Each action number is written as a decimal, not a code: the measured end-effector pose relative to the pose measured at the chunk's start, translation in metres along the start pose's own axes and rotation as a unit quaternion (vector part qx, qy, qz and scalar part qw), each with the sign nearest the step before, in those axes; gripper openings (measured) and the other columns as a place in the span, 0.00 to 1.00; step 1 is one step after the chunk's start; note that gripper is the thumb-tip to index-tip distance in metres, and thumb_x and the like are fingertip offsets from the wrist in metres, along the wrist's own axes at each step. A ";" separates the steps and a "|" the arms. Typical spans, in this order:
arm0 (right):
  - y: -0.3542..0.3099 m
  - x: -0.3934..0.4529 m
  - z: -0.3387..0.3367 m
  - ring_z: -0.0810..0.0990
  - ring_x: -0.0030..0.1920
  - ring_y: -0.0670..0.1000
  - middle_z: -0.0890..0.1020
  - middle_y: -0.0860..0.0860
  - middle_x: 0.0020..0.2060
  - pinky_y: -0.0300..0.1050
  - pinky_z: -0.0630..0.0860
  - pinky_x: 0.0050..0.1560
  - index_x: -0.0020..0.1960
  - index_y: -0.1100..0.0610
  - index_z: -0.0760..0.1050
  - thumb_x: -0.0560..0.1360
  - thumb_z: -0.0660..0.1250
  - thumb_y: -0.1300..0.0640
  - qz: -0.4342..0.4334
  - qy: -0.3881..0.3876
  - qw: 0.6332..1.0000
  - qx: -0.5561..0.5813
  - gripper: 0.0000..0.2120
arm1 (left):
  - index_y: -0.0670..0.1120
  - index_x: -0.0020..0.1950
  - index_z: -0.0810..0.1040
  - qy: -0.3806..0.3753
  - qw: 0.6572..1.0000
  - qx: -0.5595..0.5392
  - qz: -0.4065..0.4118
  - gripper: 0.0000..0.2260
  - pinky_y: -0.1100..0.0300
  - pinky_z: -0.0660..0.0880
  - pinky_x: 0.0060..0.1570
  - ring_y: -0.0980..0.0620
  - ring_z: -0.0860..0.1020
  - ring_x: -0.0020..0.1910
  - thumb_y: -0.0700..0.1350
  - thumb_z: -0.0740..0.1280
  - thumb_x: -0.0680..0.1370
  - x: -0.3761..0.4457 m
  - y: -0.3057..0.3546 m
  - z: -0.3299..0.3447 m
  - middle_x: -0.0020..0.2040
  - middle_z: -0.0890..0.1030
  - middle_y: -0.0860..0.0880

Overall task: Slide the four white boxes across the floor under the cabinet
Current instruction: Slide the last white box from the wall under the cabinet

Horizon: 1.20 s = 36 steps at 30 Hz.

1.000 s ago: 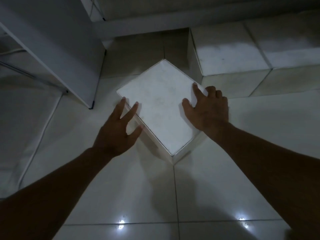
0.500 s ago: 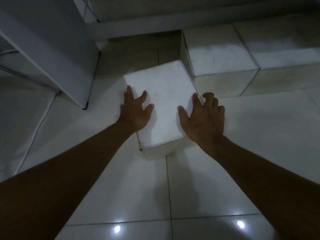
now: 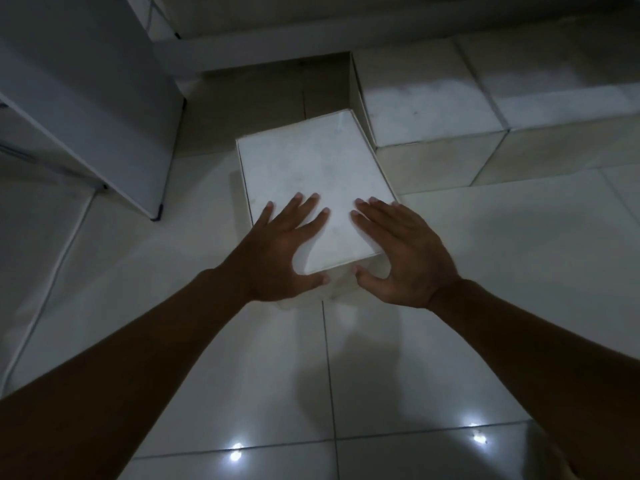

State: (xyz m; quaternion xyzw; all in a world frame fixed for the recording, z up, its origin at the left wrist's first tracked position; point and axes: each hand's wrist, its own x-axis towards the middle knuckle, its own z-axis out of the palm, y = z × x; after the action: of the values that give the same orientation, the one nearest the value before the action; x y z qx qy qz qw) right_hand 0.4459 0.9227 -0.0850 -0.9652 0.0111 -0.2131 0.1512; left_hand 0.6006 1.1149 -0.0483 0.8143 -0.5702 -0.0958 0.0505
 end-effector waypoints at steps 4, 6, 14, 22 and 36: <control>0.007 0.019 0.007 0.64 0.75 0.55 0.68 0.57 0.73 0.56 0.61 0.74 0.73 0.63 0.68 0.71 0.70 0.44 0.021 -0.003 1.000 -0.005 0.36 | 0.48 0.80 0.45 0.005 1.000 -0.013 -0.028 0.39 0.44 0.41 0.75 0.51 0.38 0.78 0.60 0.62 0.77 0.013 -0.001 0.001 0.80 0.41 0.49; 0.009 0.030 0.011 0.64 0.75 0.55 0.68 0.57 0.73 0.56 0.60 0.74 0.73 0.63 0.68 0.72 0.70 0.44 0.028 -0.005 1.000 -0.004 0.36 | 0.46 0.80 0.45 0.015 0.999 -0.002 -0.041 0.37 0.42 0.42 0.75 0.48 0.38 0.78 0.55 0.62 0.79 0.018 -0.001 0.003 0.80 0.41 0.47; 0.038 0.062 0.008 0.63 0.75 0.58 0.68 0.59 0.73 0.62 0.61 0.72 0.72 0.58 0.70 0.71 0.68 0.34 0.048 -0.004 0.997 -0.067 0.39 | 0.46 0.80 0.47 0.048 0.996 -0.022 -0.076 0.37 0.41 0.41 0.75 0.50 0.39 0.78 0.57 0.62 0.78 0.050 -0.022 0.003 0.80 0.43 0.49; 0.082 0.095 0.004 0.39 0.78 0.54 0.43 0.57 0.79 0.64 0.40 0.75 0.79 0.60 0.39 0.57 0.47 0.13 0.162 -0.132 0.964 -0.166 0.68 | 0.48 0.78 0.57 0.118 0.986 0.000 -0.118 0.42 0.44 0.45 0.75 0.52 0.49 0.78 0.73 0.56 0.72 0.078 -0.036 0.005 0.80 0.53 0.51; 0.083 0.103 0.031 0.61 0.76 0.54 0.66 0.54 0.75 0.62 0.49 0.76 0.75 0.57 0.62 0.64 0.63 0.23 0.219 0.025 0.965 -0.145 0.52 | 0.52 0.80 0.48 0.095 0.987 0.071 -0.108 0.43 0.42 0.48 0.75 0.51 0.47 0.78 0.76 0.48 0.71 0.120 -0.072 -0.003 0.80 0.49 0.51</control>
State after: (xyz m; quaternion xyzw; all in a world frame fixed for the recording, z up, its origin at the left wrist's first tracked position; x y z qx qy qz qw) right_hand 0.5560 0.8432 -0.0949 -0.9452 0.2569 -0.1946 0.0525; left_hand 0.7076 1.0272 -0.0713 0.8782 -0.4767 0.0179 0.0356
